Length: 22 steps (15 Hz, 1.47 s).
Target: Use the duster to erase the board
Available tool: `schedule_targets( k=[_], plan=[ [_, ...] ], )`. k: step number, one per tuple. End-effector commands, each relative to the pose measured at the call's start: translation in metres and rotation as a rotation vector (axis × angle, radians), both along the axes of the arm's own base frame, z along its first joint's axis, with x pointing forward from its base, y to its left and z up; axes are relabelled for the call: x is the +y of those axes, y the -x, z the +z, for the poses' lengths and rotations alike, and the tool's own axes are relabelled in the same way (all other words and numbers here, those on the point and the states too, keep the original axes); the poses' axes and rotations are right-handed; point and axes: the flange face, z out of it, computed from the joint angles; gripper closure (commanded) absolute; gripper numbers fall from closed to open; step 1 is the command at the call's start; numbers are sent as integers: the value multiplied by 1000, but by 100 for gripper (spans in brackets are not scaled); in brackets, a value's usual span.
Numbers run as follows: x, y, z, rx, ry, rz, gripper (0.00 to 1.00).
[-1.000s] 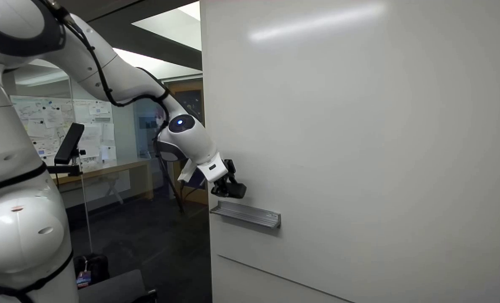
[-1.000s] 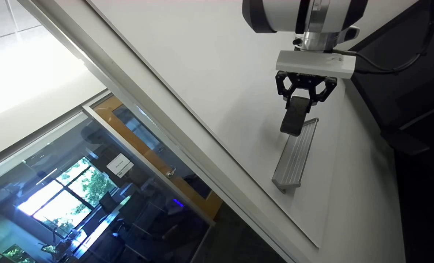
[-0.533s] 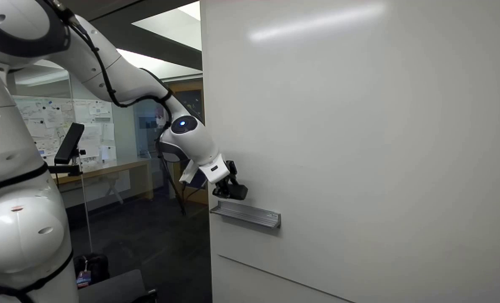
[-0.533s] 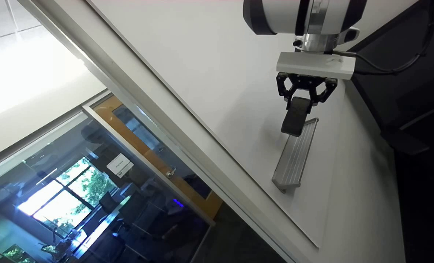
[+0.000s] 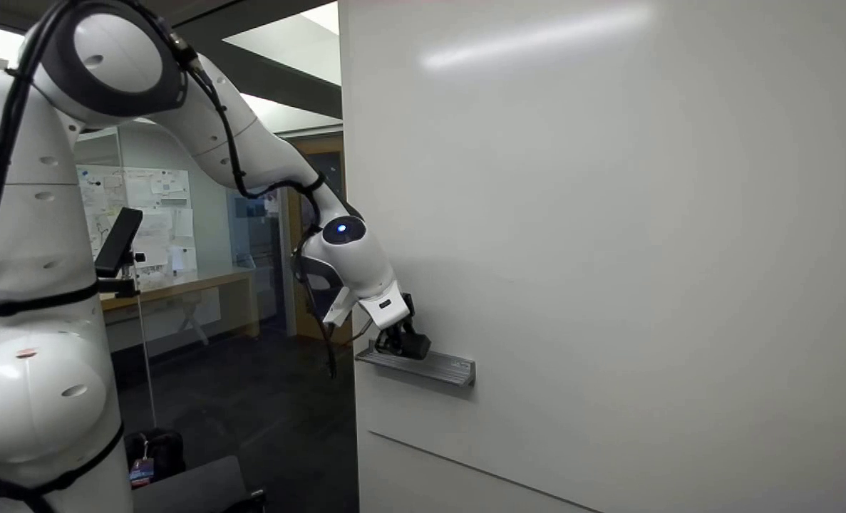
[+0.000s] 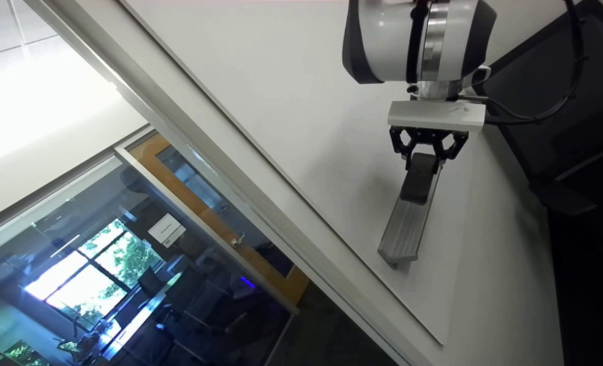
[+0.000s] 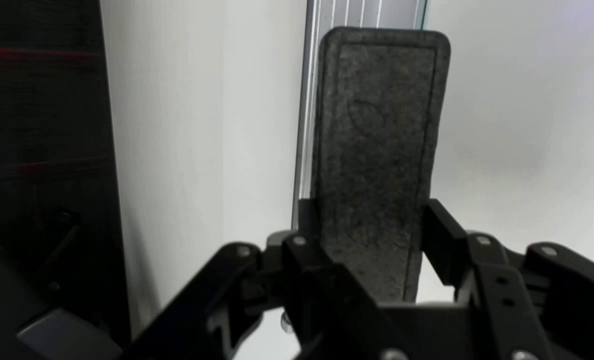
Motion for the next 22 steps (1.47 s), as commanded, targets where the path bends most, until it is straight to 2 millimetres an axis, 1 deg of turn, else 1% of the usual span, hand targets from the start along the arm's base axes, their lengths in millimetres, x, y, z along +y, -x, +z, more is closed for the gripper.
schedule_targets(
  k=[1,4,9,18,20,21,22],
  plan=[
    [1,-21,-13,14,-7,-4,71],
    [4,-28,-18,16,-11,-21,71],
    [7,-35,-24,18,-7,-28,71],
    [11,-42,-26,16,-23,-40,71],
    [12,-44,-26,15,-23,-39,68],
    [12,-44,-26,15,-23,-39,62],
    [12,-44,-26,16,-23,-39,59]
  ],
)
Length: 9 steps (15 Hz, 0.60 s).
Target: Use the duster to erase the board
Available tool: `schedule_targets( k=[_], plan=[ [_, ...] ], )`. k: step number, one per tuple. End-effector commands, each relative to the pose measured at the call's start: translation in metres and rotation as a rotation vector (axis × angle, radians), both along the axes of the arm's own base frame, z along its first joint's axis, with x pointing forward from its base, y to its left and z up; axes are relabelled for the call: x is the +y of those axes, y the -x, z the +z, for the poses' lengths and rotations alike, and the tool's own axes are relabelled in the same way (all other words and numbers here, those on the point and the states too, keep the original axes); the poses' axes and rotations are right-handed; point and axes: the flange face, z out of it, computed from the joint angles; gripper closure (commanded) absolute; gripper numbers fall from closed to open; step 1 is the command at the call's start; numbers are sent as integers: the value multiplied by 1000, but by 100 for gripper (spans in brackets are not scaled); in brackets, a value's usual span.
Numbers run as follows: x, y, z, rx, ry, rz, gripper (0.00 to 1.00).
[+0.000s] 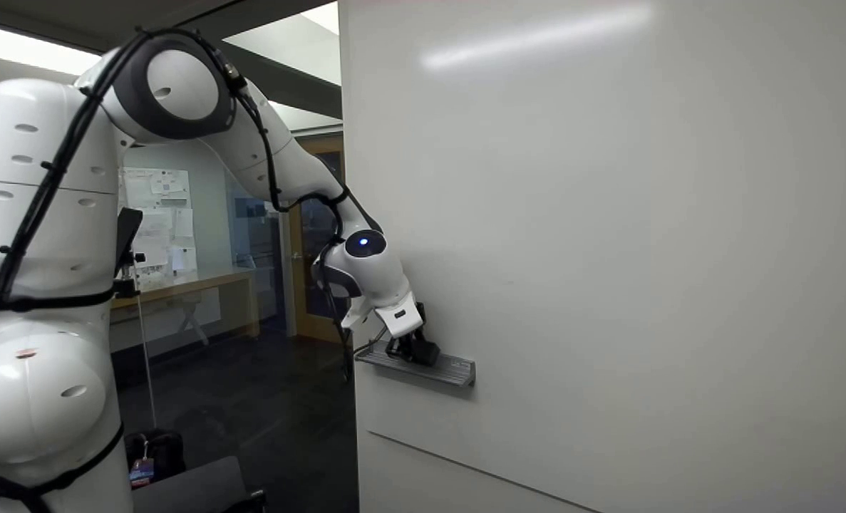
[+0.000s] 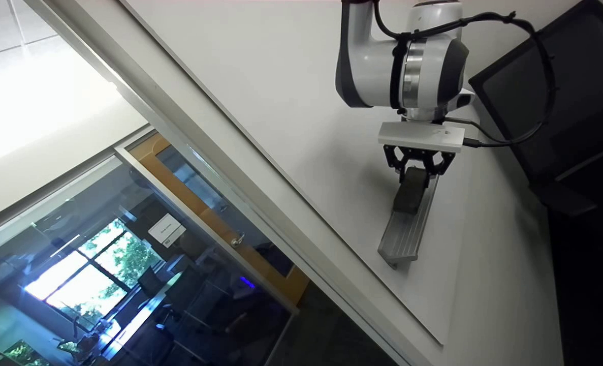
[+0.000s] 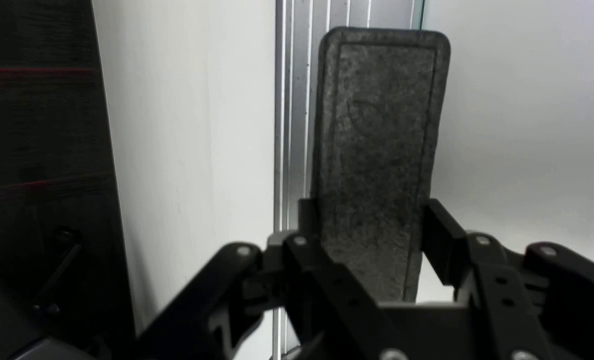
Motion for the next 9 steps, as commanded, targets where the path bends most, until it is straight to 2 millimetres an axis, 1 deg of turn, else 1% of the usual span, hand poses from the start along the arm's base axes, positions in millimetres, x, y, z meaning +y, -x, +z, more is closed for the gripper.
schedule_targets(
  k=[1,3,6,7,8,9],
  plan=[
    [2,-6,1,-17,6,-13,57],
    [2,-7,0,-16,6,-12,53],
    [3,-8,-1,-15,5,-12,44],
    [3,-9,-1,-15,5,-12,39],
    [3,-9,-1,-15,5,-13,40],
    [3,-10,-1,-16,5,-13,37]
  ],
)
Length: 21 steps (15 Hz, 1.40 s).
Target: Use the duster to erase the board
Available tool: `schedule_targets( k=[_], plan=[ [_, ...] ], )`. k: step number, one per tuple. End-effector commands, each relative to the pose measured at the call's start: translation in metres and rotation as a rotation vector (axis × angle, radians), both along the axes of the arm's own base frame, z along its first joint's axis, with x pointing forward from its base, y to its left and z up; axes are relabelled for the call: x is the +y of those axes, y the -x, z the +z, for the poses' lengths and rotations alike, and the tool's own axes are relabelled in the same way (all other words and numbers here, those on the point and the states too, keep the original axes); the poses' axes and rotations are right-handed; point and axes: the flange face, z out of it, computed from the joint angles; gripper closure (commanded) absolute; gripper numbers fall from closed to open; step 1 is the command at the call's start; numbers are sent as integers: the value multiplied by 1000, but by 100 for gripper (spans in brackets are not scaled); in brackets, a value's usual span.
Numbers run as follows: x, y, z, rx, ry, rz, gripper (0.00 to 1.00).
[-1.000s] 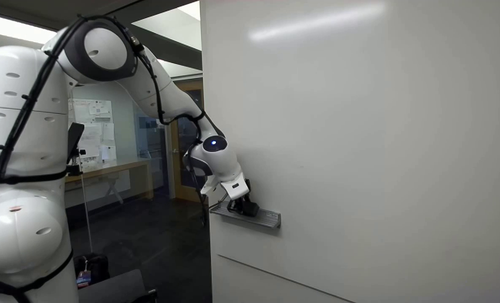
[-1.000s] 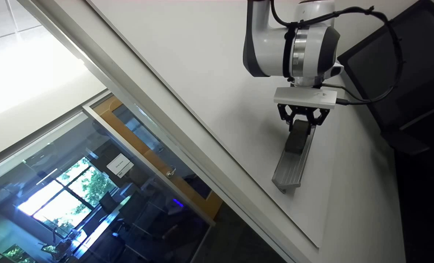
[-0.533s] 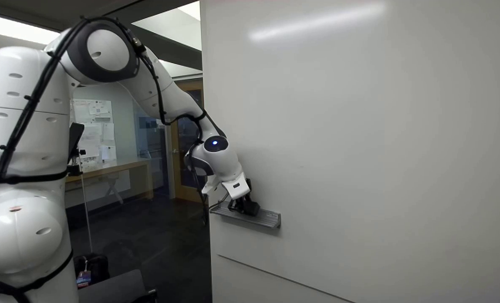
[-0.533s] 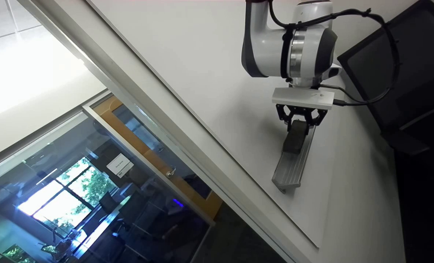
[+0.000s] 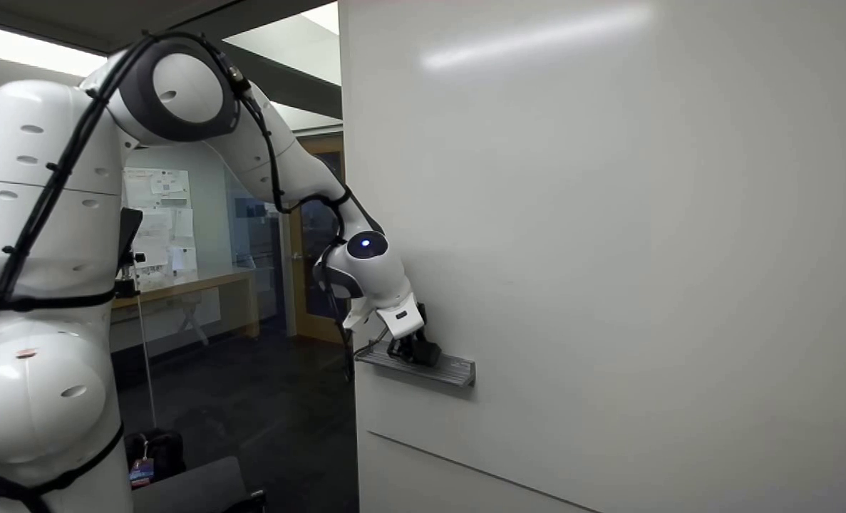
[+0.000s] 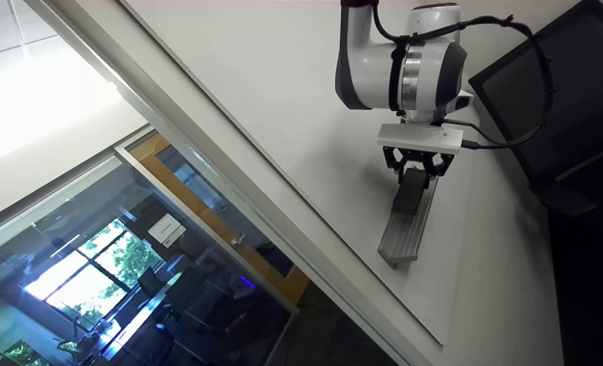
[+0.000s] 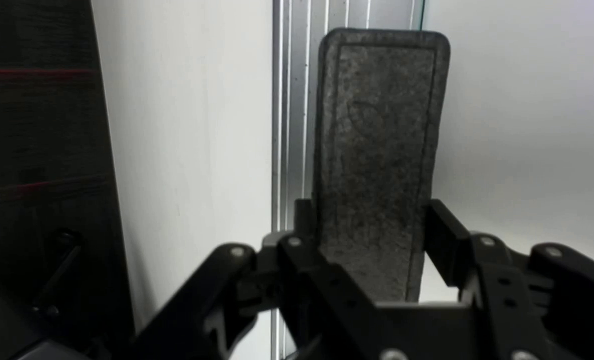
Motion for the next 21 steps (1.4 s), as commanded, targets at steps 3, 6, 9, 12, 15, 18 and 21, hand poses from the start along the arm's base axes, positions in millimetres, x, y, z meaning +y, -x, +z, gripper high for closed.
schedule_targets(
  k=[3,6,9,12,15,18,21],
  plan=[
    [3,-9,1,-20,6,-12,34],
    [4,-9,3,-24,6,-11,29],
    [1,-3,10,-23,0,-12,30],
    [-2,6,19,-29,0,0,28],
    [-9,21,30,-36,21,22,12],
    [-23,41,38,-24,47,52,0],
    [-34,59,50,-4,58,112,0]
  ],
)
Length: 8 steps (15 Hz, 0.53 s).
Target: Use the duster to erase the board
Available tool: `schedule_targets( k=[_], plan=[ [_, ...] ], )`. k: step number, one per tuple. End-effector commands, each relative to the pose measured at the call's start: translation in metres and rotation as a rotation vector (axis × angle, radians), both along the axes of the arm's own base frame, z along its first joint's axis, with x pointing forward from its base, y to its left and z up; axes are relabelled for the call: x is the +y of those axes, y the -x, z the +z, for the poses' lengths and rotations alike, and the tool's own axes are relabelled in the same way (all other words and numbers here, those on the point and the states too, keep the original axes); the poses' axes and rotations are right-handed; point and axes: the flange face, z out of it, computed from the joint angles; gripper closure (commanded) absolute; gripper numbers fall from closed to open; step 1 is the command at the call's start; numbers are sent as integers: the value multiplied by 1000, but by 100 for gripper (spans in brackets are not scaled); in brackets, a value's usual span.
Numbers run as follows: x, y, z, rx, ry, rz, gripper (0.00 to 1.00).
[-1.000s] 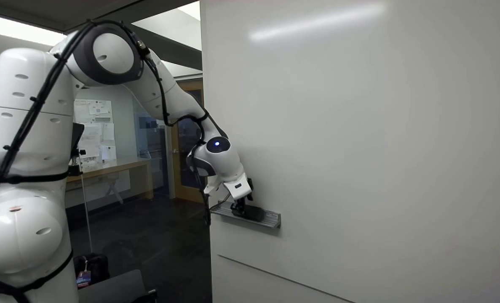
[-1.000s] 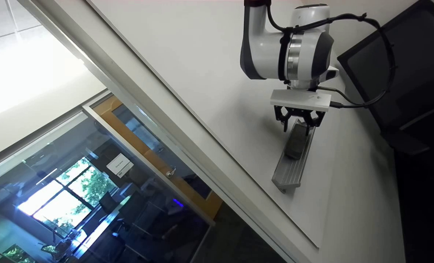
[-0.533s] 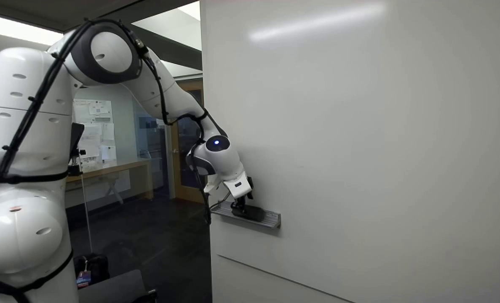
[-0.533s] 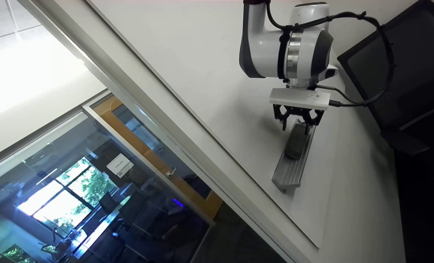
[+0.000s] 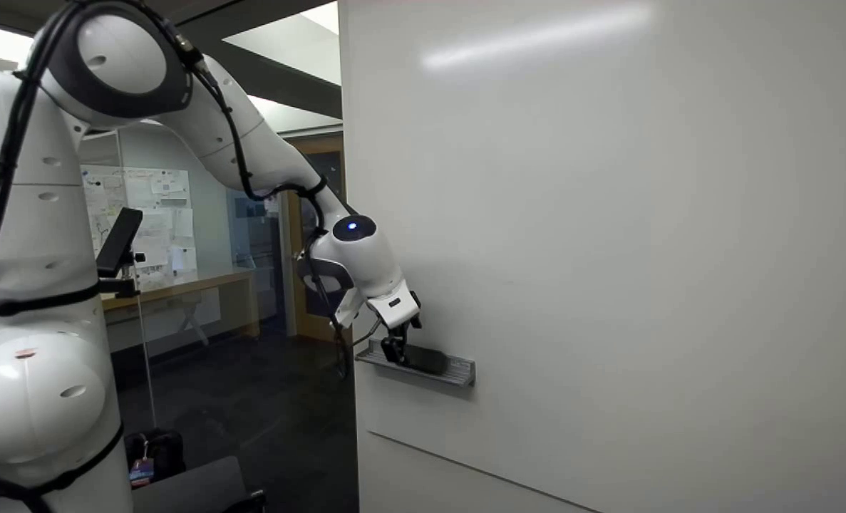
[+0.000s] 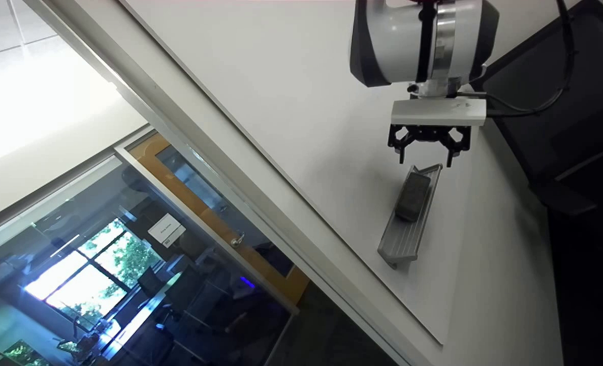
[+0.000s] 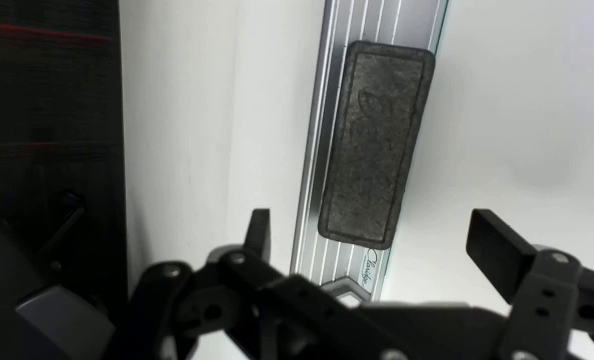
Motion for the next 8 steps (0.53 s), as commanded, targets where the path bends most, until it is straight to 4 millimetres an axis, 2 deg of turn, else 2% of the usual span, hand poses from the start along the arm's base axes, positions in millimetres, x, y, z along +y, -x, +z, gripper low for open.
schedule_targets(
  k=[1,8],
  plan=[
    [-14,30,24,27,-15,71,0],
    [-28,35,63,94,-21,167,0]
  ],
)
